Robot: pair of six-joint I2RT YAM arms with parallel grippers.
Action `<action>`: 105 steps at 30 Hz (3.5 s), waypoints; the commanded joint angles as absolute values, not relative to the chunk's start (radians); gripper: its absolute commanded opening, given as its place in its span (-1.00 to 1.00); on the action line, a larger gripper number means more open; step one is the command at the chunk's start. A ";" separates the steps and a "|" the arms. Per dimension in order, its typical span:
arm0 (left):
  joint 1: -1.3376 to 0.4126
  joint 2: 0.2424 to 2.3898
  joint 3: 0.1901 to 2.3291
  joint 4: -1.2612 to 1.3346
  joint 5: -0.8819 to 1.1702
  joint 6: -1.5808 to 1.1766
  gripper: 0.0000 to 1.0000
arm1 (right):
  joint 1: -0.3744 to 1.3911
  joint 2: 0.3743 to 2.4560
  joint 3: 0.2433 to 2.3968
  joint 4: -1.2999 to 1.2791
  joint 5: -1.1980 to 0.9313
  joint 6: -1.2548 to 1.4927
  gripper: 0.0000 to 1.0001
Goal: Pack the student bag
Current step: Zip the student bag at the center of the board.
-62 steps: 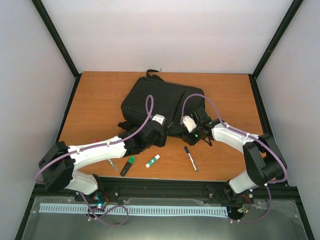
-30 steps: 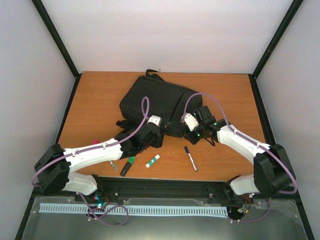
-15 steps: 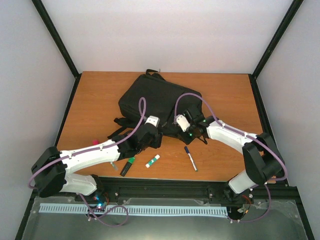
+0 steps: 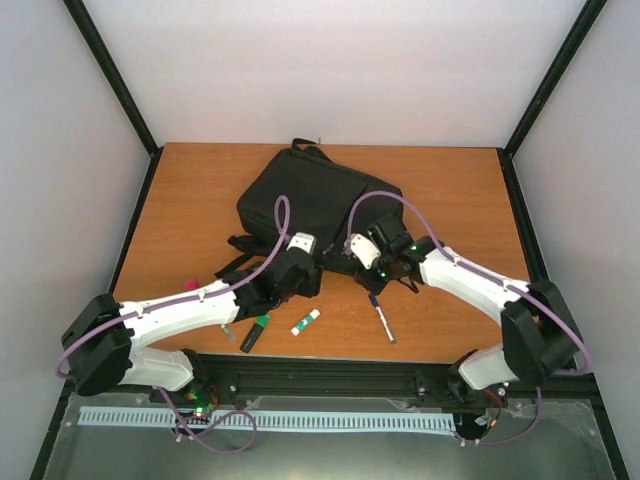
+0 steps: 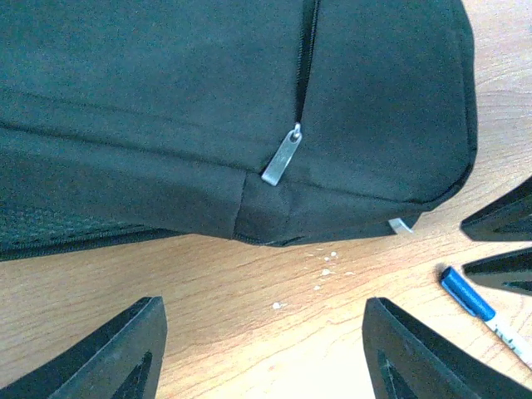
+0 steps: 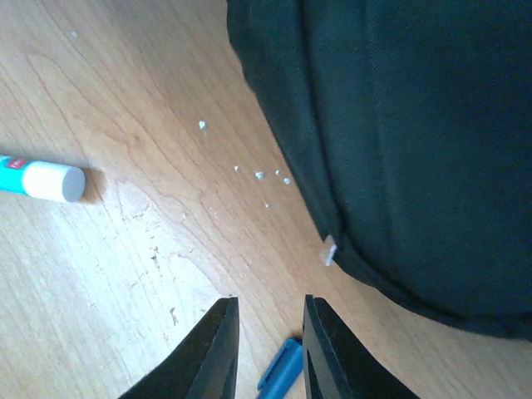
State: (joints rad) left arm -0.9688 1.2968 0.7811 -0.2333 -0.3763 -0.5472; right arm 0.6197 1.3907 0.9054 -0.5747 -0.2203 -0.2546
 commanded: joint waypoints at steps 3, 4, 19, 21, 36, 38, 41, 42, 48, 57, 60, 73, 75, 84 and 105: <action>-0.950 1.252 0.760 -0.242 -0.417 -0.572 0.33 | 0.644 1.542 0.966 -0.540 -0.243 -0.291 -0.51; -0.947 1.250 0.759 -0.246 -0.418 -0.571 0.34 | 0.644 1.550 0.964 -0.526 -0.223 -0.282 -0.50; -0.934 1.251 0.735 -0.218 -0.405 -0.583 0.34 | 0.644 1.642 0.975 -0.467 -0.091 -0.195 -0.24; -0.935 1.248 0.732 -0.219 -0.409 -0.581 0.34 | 0.644 1.651 0.972 -0.444 -0.079 -0.188 -0.26; -0.932 1.250 0.726 -0.220 -0.399 -0.585 0.34 | 0.641 1.614 0.940 -0.317 -0.087 -0.158 -0.94; -0.930 1.250 0.727 -0.209 -0.384 -0.595 0.34 | 0.641 1.585 0.935 -0.345 -0.096 -0.168 -0.94; -0.925 1.254 0.731 -0.192 -0.363 -0.632 0.51 | 0.642 1.536 0.922 -0.386 -0.106 -0.190 -0.94; -0.923 1.257 0.732 -0.186 -0.353 -0.654 0.55 | 0.641 1.519 0.914 -0.398 -0.114 -0.203 -0.94; -0.888 1.324 0.751 -0.138 -0.228 -0.834 0.67 | 0.642 1.447 0.881 -0.458 -0.134 -0.250 -0.94; -0.855 1.439 0.756 -0.033 -0.119 -1.076 0.59 | 0.641 1.426 0.866 -0.448 -0.171 -0.256 -0.82; -0.854 1.383 0.742 -0.062 -0.179 -1.073 0.58 | 0.639 1.411 0.868 -0.434 -0.179 -0.247 -0.75; -0.853 1.117 1.350 -0.830 -0.436 -0.991 0.99 | 0.555 1.243 0.873 -0.409 -0.229 -0.216 -0.50; -0.853 1.114 1.434 -0.851 -0.445 -0.964 0.99 | 0.547 1.217 0.858 -0.401 -0.225 -0.220 -0.47; -0.853 1.243 1.754 -0.892 -0.358 -0.923 0.99 | 0.496 1.240 0.865 -0.407 -0.252 -0.224 -0.41; -0.853 1.225 1.755 -0.827 -0.378 -0.785 0.99 | 0.479 1.294 0.880 -0.422 -0.278 -0.238 -0.33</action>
State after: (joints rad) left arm -0.8589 1.2686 1.7802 -0.8585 -0.3679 -0.8253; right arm 0.4847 1.2915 0.8669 -0.4229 -0.2703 -0.2272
